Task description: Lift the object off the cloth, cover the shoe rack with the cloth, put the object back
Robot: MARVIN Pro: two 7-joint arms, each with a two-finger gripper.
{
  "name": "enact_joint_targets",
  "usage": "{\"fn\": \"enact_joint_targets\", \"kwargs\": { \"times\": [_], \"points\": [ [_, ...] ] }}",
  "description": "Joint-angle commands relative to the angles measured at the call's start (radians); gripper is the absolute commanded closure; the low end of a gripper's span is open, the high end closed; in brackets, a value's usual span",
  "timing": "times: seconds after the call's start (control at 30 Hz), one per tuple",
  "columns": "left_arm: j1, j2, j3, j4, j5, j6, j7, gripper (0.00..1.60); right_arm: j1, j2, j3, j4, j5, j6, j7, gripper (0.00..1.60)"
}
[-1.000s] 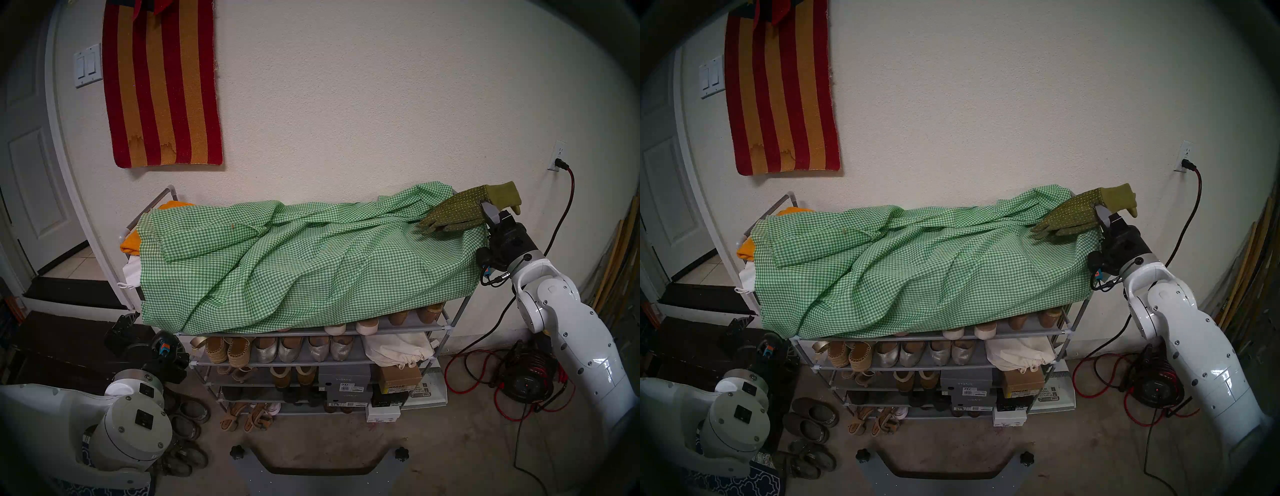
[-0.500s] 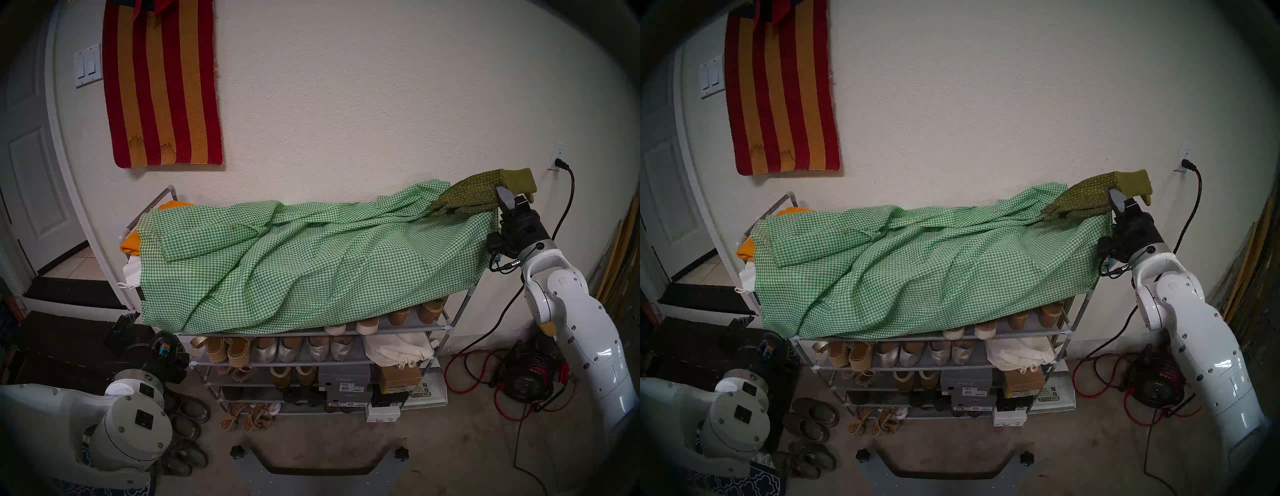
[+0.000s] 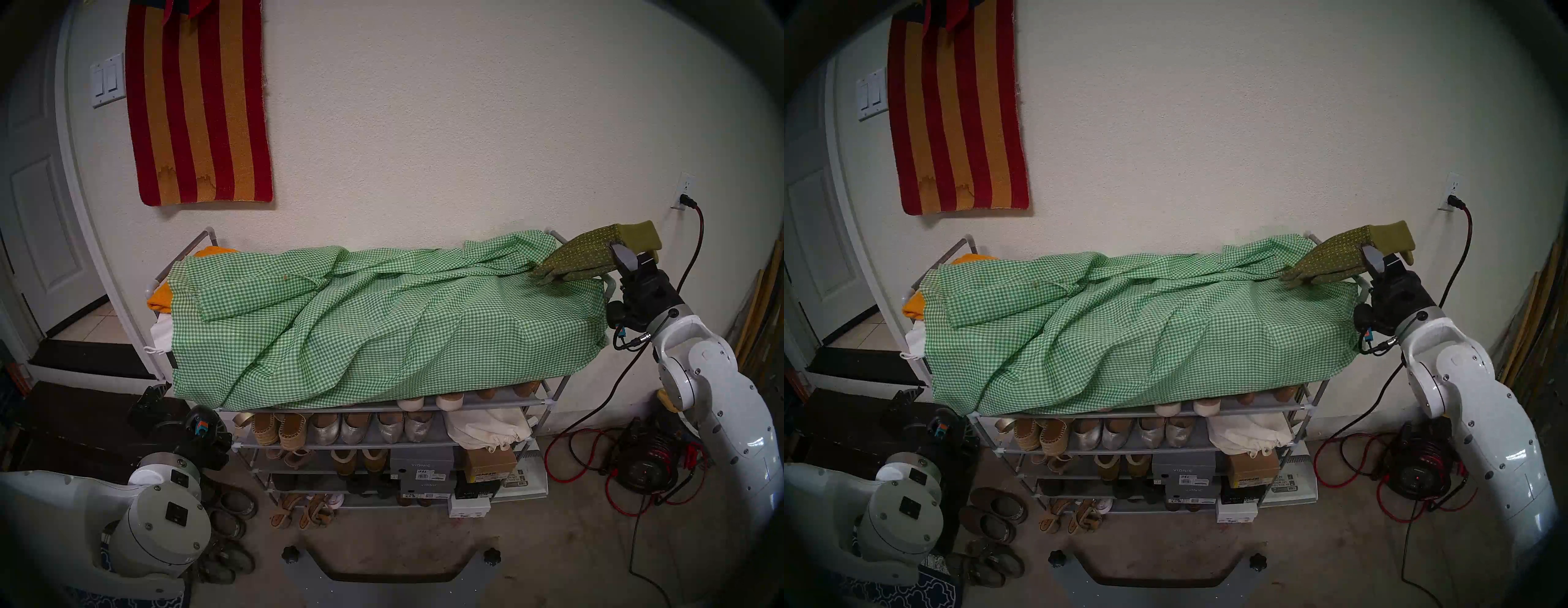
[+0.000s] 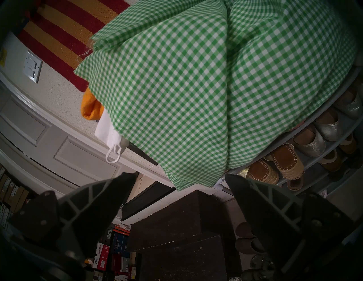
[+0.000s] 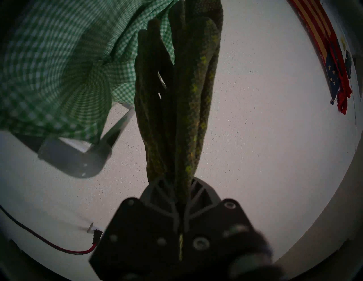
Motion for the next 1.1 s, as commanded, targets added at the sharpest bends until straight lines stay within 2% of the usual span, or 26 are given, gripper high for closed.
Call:
{"fn": "enact_joint_targets", "kwargs": {
  "times": [0.0, 0.2, 0.43, 0.73, 0.77, 1.07],
  "points": [
    [-0.001, -0.002, -0.001, 0.001, 0.000, 0.001, 0.001, 0.00, -0.115, -0.073, 0.138, -0.038, -0.027, 0.071, -0.071, 1.60],
    [-0.001, -0.002, -0.001, 0.001, 0.000, 0.001, 0.001, 0.00, -0.188, -0.136, 0.216, -0.078, -0.054, 0.121, -0.141, 1.60],
    [-0.001, -0.002, -0.001, 0.001, 0.000, 0.001, 0.001, 0.00, -0.257, -0.218, 0.268, -0.086, -0.058, 0.149, -0.206, 1.60],
    [-0.001, -0.002, -0.001, 0.001, 0.000, 0.001, 0.001, 0.00, -0.287, -0.290, 0.328, -0.054, -0.051, 0.180, -0.296, 1.60],
    [-0.001, -0.002, -0.002, 0.001, 0.000, 0.001, 0.001, 0.00, -0.284, -0.310, 0.340, -0.047, -0.038, 0.185, -0.319, 1.60],
    [-0.001, -0.002, -0.002, 0.001, 0.000, 0.002, 0.001, 0.00, -0.291, -0.357, 0.394, 0.000, 0.014, 0.182, -0.389, 1.60]
  ]
}}
